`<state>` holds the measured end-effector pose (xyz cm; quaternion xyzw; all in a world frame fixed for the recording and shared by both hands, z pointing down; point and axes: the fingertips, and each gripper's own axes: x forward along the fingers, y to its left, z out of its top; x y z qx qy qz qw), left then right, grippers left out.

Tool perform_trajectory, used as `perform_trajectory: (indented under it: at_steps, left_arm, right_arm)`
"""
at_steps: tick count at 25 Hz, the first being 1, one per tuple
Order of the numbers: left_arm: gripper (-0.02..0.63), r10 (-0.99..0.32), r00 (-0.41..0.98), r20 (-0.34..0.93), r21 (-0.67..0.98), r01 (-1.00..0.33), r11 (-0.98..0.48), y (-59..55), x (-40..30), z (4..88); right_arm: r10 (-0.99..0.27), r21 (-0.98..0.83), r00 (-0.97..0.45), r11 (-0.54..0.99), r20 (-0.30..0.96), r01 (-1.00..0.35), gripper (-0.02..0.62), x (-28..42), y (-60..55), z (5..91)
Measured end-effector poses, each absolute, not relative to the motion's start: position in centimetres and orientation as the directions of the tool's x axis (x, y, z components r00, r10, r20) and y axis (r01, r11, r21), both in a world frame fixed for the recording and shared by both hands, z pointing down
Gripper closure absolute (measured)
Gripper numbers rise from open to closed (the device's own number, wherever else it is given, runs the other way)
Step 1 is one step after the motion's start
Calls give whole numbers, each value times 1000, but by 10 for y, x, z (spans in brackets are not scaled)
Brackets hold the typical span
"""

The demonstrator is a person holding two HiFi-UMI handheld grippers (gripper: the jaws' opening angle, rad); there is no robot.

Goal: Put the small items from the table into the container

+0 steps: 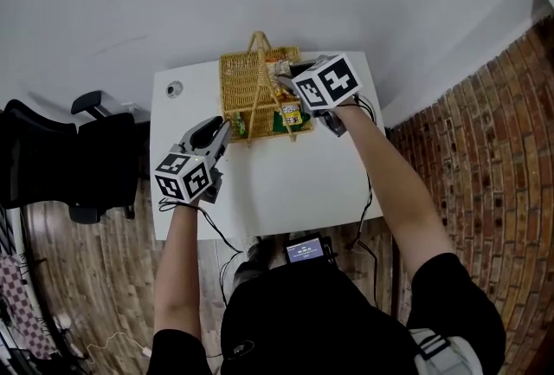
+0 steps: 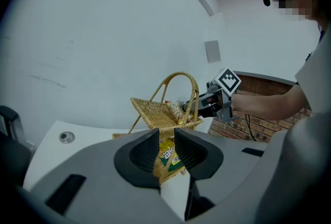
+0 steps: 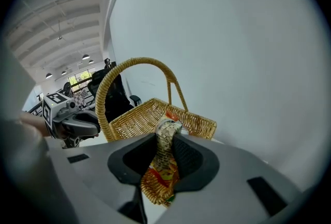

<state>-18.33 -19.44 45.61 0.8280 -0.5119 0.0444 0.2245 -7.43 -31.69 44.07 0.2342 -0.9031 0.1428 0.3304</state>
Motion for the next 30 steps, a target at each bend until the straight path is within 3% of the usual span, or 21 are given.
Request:
perform_trajectory:
  at_steps: [21,24,30]
  left_arm:
    - [511,-835,464,296,333,-869,-365,-187,-189,455]
    - [511,-836,461,296,334,-870,-362,-185,-190,455]
    - [511,-838,460,292,330,-871,-363,-182,-190,452]
  right_arm:
    - [-330,-60,-627,854,706,-517,474,-76,-320,449]
    - [-343,-35,-615,855,710,-517,413,-74,-319,450]
    - [-371,-21,-617,846,694,-532,379,-72,-319,446]
